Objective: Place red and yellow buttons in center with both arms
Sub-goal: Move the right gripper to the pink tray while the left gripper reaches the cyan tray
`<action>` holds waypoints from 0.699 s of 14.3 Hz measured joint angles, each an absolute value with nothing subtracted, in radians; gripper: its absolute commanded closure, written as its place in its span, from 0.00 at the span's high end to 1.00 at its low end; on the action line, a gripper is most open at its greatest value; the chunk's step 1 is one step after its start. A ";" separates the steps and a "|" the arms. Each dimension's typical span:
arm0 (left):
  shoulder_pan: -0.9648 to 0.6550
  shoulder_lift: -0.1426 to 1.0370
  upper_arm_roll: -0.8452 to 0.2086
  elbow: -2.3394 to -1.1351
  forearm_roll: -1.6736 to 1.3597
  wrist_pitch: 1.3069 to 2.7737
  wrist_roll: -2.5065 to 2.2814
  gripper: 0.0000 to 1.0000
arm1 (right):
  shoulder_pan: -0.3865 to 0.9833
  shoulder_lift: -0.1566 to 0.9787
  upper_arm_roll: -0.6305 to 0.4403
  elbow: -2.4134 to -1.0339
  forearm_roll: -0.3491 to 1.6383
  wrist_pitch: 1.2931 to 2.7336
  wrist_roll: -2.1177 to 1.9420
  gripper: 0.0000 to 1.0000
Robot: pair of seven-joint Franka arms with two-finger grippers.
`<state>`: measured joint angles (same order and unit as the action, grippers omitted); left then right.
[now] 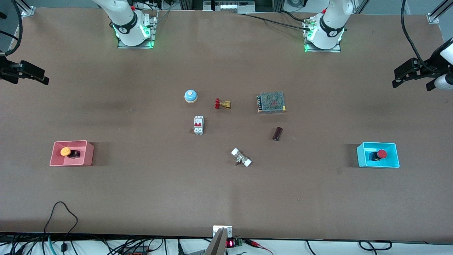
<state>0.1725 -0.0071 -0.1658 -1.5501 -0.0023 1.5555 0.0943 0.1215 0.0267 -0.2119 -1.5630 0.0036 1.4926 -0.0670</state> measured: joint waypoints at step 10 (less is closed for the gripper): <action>0.172 -0.007 -0.166 -1.551 -0.002 1.555 0.094 1.00 | 0.118 0.096 -0.213 -1.593 -0.004 1.576 -0.067 1.00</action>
<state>0.1723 -0.0071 -0.1662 -1.5509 -0.0023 1.5555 0.0943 0.1182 0.0955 -0.2126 -1.5933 -0.0044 1.5763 -0.0670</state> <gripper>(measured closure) 0.000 0.000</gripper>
